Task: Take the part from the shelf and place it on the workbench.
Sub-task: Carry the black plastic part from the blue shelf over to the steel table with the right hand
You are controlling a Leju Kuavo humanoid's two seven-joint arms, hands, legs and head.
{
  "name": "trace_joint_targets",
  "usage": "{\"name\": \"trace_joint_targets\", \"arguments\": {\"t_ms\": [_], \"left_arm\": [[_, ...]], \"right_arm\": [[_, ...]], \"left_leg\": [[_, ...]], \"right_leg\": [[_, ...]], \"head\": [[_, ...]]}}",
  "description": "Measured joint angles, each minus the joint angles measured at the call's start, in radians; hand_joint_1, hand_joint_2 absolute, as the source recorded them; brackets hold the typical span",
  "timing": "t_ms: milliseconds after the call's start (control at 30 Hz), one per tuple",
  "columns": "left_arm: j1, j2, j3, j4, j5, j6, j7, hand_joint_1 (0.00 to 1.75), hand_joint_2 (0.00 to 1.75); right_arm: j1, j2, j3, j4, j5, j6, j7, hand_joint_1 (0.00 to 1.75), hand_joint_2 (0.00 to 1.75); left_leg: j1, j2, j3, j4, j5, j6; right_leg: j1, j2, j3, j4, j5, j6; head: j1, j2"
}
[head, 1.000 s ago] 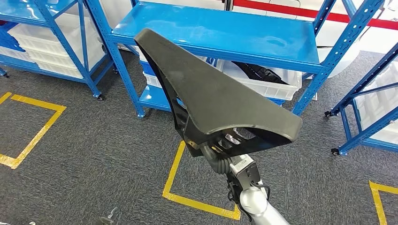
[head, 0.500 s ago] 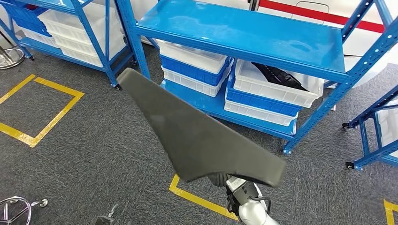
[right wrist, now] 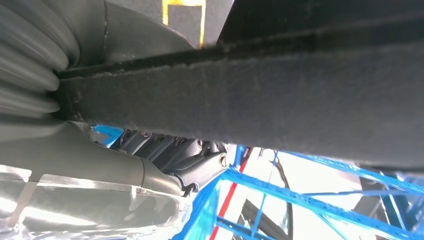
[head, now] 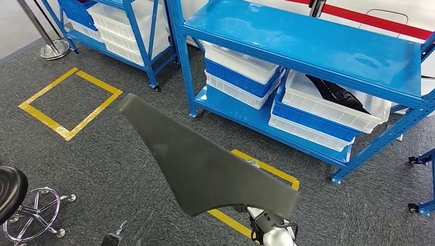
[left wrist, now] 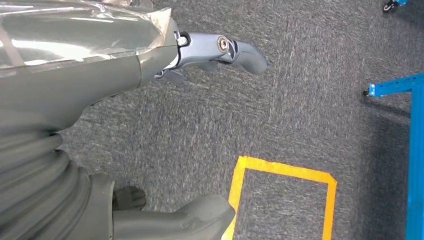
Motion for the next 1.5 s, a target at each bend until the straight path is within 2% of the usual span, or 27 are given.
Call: {"name": "trace_joint_targets", "arguments": {"t_ms": [33,100,167,233,267,300,400,467,533,600,633,700,733,767,833,900,967,1033,1067,1133,1200,1267,1300,1333,1400,1433,1500], "left_arm": [[0.001,0.002,0.001,0.0,0.0,0.0,0.0,0.0,1.75],[0.002,0.004,0.004,0.0,-0.001,0.0,0.0,0.0,1.75],[0.0,0.004,0.006,0.0,-0.001,0.0,0.0,0.0,1.75],[0.0,0.004,0.007,0.0,-0.001,0.0,0.0,0.0,1.75],[0.001,0.004,0.007,0.0,-0.001,0.0,0.0,0.0,1.75],[0.001,0.005,0.008,0.0,-0.001,0.001,0.0,0.0,1.75],[0.0,0.006,0.015,-0.005,-0.001,-0.001,0.0,0.0,1.75],[0.002,0.007,0.021,-0.017,-0.002,-0.003,0.0,0.0,1.75],[0.01,0.011,0.023,-0.032,-0.005,-0.003,0.0,0.0,1.75],[0.015,0.014,0.023,-0.047,-0.008,-0.006,0.0,0.0,1.75],[0.014,0.015,0.023,-0.053,-0.008,-0.011,0.0,0.0,1.75],[0.01,0.016,0.024,-0.057,-0.008,-0.026,0.0,0.0,1.75],[0.008,0.016,0.024,-0.058,-0.008,-0.035,0.0,0.0,1.75],[0.008,0.015,0.023,-0.058,-0.009,-0.044,0.0,0.0,1.75],[0.004,0.01,0.018,-0.052,-0.01,-0.053,0.0,0.0,1.75],[-0.002,-0.002,0.01,-0.042,-0.008,-0.052,0.0,0.0,1.75],[-0.003,-0.014,-0.001,-0.03,-0.006,-0.047,0.0,0.0,1.75],[0.0,-0.023,-0.018,-0.013,-0.007,-0.035,0.0,0.0,1.75],[0.002,-0.026,-0.026,-0.005,-0.006,-0.029,0.0,0.0,1.75],[0.007,-0.033,-0.04,0.004,0.0,-0.023,0.0,0.0,1.75],[0.006,-0.037,-0.047,0.004,0.008,-0.021,0.0,0.0,1.75],[0.007,-0.037,-0.052,0.004,0.016,-0.018,0.0,0.0,1.75],[0.007,-0.037,-0.052,0.004,0.022,-0.017,0.0,0.0,1.75],[0.008,-0.037,-0.049,0.004,0.027,-0.016,0.0,0.0,1.75],[0.003,-0.036,-0.034,0.004,0.031,-0.019,0.0,0.0,1.75],[0.0,-0.035,-0.026,0.004,0.026,-0.021,0.0,0.0,1.75],[-0.006,-0.031,-0.018,0.004,0.011,-0.025,0.0,0.0,1.75]], "right_arm": [[0.002,0.002,0.0,-0.001,0.003,0.002,0.002,1.75,1.75],[0.003,0.008,-0.002,-0.004,0.005,0.005,0.003,1.75,1.75],[0.006,0.011,-0.004,-0.007,0.005,0.007,0.003,1.75,1.75],[0.01,0.011,-0.004,-0.008,0.005,0.008,0.004,1.75,1.75],[0.011,0.012,-0.005,-0.008,0.005,0.009,0.004,1.75,1.75],[0.011,0.013,-0.005,-0.008,0.006,0.011,0.004,1.75,1.75],[0.011,0.019,-0.005,-0.008,0.012,0.021,0.005,1.75,1.75],[0.011,0.023,-0.006,-0.008,0.011,0.032,0.005,1.75,1.75],[0.009,0.026,-0.007,-0.008,0.001,0.046,0.003,1.75,1.75],[0.004,0.029,-0.01,-0.008,-0.01,0.053,0.0,1.75,1.75],[0.002,0.029,-0.012,-0.008,-0.014,0.054,-0.001,1.75,1.75],[0.0,0.026,-0.015,-0.008,-0.016,0.053,-0.002,1.75,1.75],[0.0,0.023,-0.017,-0.008,-0.016,0.052,-0.001,1.75,1.75],[-0.002,0.02,-0.018,-0.008,-0.017,0.051,0.0,1.75,1.75],[-0.006,0.012,-0.022,-0.009,-0.019,0.05,0.006,1.75,1.75],[-0.009,0.004,-0.026,-0.014,-0.023,0.049,0.013,1.75,1.75],[-0.003,-0.005,-0.03,-0.023,-0.024,0.049,0.018,1.75,1.75],[0.01,-0.013,-0.032,-0.037,-0.018,0.047,0.02,1.75,1.75],[0.018,-0.016,-0.032,-0.046,-0.014,0.045,0.02,1.75,1.75],[0.034,-0.019,-0.032,-0.064,-0.009,0.044,0.017,1.75,1.75],[0.049,-0.021,-0.032,-0.072,-0.007,0.044,0.009,1.75,1.75],[0.064,-0.024,-0.032,-0.074,-0.006,0.043,-0.002,1.75,1.75],[0.071,-0.024,-0.032,-0.074,-0.005,0.042,-0.008,1.75,1.75],[0.078,-0.024,-0.032,-0.075,-0.003,0.04,-0.013,1.75,1.75],[0.093,-0.022,-0.033,-0.081,0.005,0.034,-0.022,1.75,1.75],[0.1,-0.02,-0.034,-0.085,0.01,0.031,-0.025,1.75,1.75],[0.116,-0.018,-0.037,-0.091,0.017,0.024,-0.036,1.75,1.75]], "left_leg": [[0.002,0.001,-0.004,0.003,-0.001,-0.005],[0.004,0.037,-0.029,0.058,-0.039,-0.014],[0.006,0.085,-0.086,0.187,-0.109,-0.024],[0.009,0.1,-0.13,0.288,-0.145,-0.029],[0.01,0.103,-0.126,0.287,-0.136,-0.03],[0.01,0.107,-0.102,0.247,-0.111,-0.029],[0.003,0.147,0.007,0.051,-0.042,-0.019],[-0.006,0.157,0.025,0.008,-0.038,-0.009],[-0.006,0.138,0.023,0.002,-0.031,0.005],[-0.002,0.121,0.025,-0.01,-0.021,0.021],[0.0,0.112,0.026,-0.013,-0.017,0.027],[0.0,0.091,0.024,-0.014,-0.014,0.032],[0.0,0.079,0.023,-0.014,-0.014,0.032],[0.0,0.067,0.023,-0.013,-0.013,0.032],[0.001,0.043,0.023,-0.011,-0.012,0.03],[-0.001,0.022,0.019,-0.004,-0.013,0.023],[-0.001,0.005,0.01,0.003,-0.012,0.011],[0.005,-0.008,0.003,0.003,-0.008,-0.002],[0.006,0.001,0.0,0.006,-0.011,-0.006],[0.006,0.046,-0.023,0.057,-0.045,-0.014],[0.007,0.09,-0.076,0.175,-0.108,-0.021],[0.008,0.101,-0.119,0.27,-0.141,-0.023],[0.008,0.103,-0.118,0.271,-0.133,-0.022],[0.008,0.106,-0.095,0.231,-0.109,-0.019],[0.001,0.136,-0.018,0.098,-0.058,-0.008],[-0.004,0.149,0.01,0.045,-0.044,-0.002],[-0.014,0.154,0.025,0.01,-0.042,0.007]], "right_leg": [[-0.002,-0.008,0.0,-0.001,0.003,-0.006],[-0.007,-0.029,0.001,-0.005,0.009,-0.019],[-0.003,-0.051,0.0,-0.005,0.01,-0.027],[0.002,-0.074,-0.001,-0.005,0.009,-0.028],[0.002,-0.084,-0.001,-0.005,0.009,-0.028],[0.003,-0.094,-0.001,-0.005,0.008,-0.028],[0.01,-0.116,0.0,-0.004,0.005,-0.025],[0.016,-0.129,-0.002,-0.004,0.003,-0.02],[0.018,-0.139,-0.004,-0.002,-0.001,-0.012],[0.016,-0.112,-0.021,0.039,-0.027,-0.009],[0.015,-0.089,-0.045,0.09,-0.053,-0.011],[0.011,-0.058,-0.107,0.225,-0.106,-0.018],[0.01,-0.054,-0.132,0.275,-0.12,-0.016],[0.009,-0.051,-0.14,0.287,-0.117,-0.01],[0.004,-0.042,-0.102,0.201,-0.07,0.009],[-0.005,-0.008,-0.044,0.068,-0.018,0.021],[-0.007,0.012,-0.022,0.013,0.002,0.016],[-0.004,-0.004,-0.02,0.011,0.008,0.004],[-0.004,-0.011,-0.019,0.009,0.011,-0.001],[-0.007,-0.029,-0.017,0.005,0.014,-0.015],[-0.001,-0.05,-0.017,0.005,0.013,-0.025],[0.004,-0.072,-0.018,0.005,0.012,-0.029],[0.006,-0.083,-0.018,0.005,0.011,-0.03],[0.008,-0.092,-0.017,0.005,0.011,-0.031],[0.013,-0.109,-0.015,0.005,0.009,-0.031],[0.016,-0.117,-0.015,0.005,0.008,-0.03],[0.019,-0.131,-0.014,0.004,0.005,-0.025]], "head": [[0.0,0.0],[-0.004,0.0],[-0.009,0.0],[-0.009,0.0],[-0.009,0.0],[-0.009,0.0],[-0.009,0.0],[-0.006,0.0],[-0.005,0.0],[-0.004,0.0],[-0.002,0.0],[0.001,0.0],[0.002,0.0],[0.002,0.0],[0.002,0.0],[0.003,0.0],[0.002,0.0],[0.001,0.0],[0.001,0.0],[-0.003,0.0],[-0.008,0.0],[-0.008,0.0],[-0.009,0.0],[-0.008,0.0],[-0.008,0.0],[-0.008,0.0],[-0.008,0.0]]}}
